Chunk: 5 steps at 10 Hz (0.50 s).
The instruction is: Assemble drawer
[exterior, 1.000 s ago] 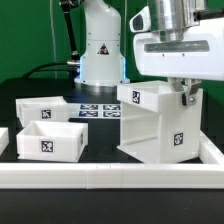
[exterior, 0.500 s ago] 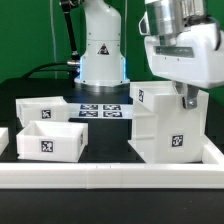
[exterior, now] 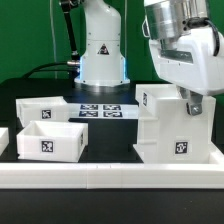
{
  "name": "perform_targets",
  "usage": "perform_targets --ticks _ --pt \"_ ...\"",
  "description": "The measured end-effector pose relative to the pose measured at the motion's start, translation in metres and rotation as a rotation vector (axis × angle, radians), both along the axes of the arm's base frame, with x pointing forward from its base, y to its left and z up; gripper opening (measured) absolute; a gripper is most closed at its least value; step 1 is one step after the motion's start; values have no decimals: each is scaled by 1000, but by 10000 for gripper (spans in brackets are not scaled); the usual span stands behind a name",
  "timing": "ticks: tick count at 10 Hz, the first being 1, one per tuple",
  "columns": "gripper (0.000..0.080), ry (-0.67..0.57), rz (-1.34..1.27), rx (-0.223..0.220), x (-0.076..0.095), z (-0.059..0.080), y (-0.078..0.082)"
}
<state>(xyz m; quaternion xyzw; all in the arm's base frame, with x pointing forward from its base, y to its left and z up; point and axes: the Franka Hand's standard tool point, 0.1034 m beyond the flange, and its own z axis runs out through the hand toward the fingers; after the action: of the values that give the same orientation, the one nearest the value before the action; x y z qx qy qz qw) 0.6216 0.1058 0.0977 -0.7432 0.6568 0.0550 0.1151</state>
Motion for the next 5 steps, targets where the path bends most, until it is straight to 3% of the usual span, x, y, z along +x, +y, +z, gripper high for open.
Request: perform_targets --ticks 5 --pt "43 3 11 13 23 0 1"
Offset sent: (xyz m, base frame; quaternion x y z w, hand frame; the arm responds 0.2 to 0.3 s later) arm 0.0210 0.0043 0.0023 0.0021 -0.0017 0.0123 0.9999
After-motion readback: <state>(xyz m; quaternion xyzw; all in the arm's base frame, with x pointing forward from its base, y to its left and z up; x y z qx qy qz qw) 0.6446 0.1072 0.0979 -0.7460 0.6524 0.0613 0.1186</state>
